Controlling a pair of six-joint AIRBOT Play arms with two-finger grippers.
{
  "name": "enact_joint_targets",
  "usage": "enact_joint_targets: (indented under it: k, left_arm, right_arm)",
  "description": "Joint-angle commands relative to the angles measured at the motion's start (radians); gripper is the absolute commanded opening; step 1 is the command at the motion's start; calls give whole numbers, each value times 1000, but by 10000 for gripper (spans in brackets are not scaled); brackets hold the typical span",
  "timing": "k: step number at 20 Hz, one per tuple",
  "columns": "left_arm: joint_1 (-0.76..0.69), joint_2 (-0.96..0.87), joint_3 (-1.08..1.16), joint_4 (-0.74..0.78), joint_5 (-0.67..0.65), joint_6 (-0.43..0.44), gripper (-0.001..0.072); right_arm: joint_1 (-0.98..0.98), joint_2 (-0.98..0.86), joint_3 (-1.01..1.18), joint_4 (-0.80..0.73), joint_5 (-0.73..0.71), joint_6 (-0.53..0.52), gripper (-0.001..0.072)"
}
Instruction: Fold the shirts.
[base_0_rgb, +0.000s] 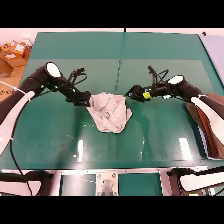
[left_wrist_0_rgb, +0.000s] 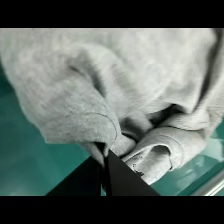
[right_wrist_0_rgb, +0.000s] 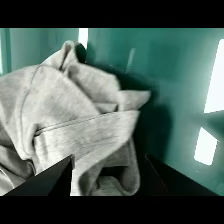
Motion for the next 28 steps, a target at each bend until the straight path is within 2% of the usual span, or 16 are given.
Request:
enact_joint_targets:
  k: [1, 5, 6, 8, 9, 12, 16, 22, 25, 28]
  left_arm:
    - [0, 1, 5, 85, -9, -18, 24]
    - [0, 1, 5, 85, -2, -18, 24]
    - [0, 1, 5, 85, -1, -20, 24]
    - [0, 1, 5, 85, -2, -32, 24]
    - [0, 1, 10, 85, -5, -40, 24]
    - [0, 41, 63, 87, -39, -87, 22]
    - [0, 254, 223, 88, -56, -103, 23]
    - [0, 576, 589, 89, -2, -76, 24]
    - [0, 673, 673, 89, 25, -66, 24]
    - [0, 689, 700, 89, 28, -31, 24]
  right_arm:
    - [-18, -34, 2, 8, 34, 0, 500]
    - [90, -56, 3, 57, 51, -3, 480]
    - [121, -56, 6, 68, 52, -4, 447]
    - [164, -56, 24, 78, 52, -5, 65]
    - [171, -56, 39, 78, 51, -11, 8]
    - [135, -42, 134, 73, 129, -33, 6]
    - [53, 119, 338, 74, 314, 6, 6]
    - [19, 508, 657, 73, 235, 158, 6]
    - [19, 666, 700, 68, 149, 212, 6]
    - [19, 757, 699, 5, 104, 222, 7]
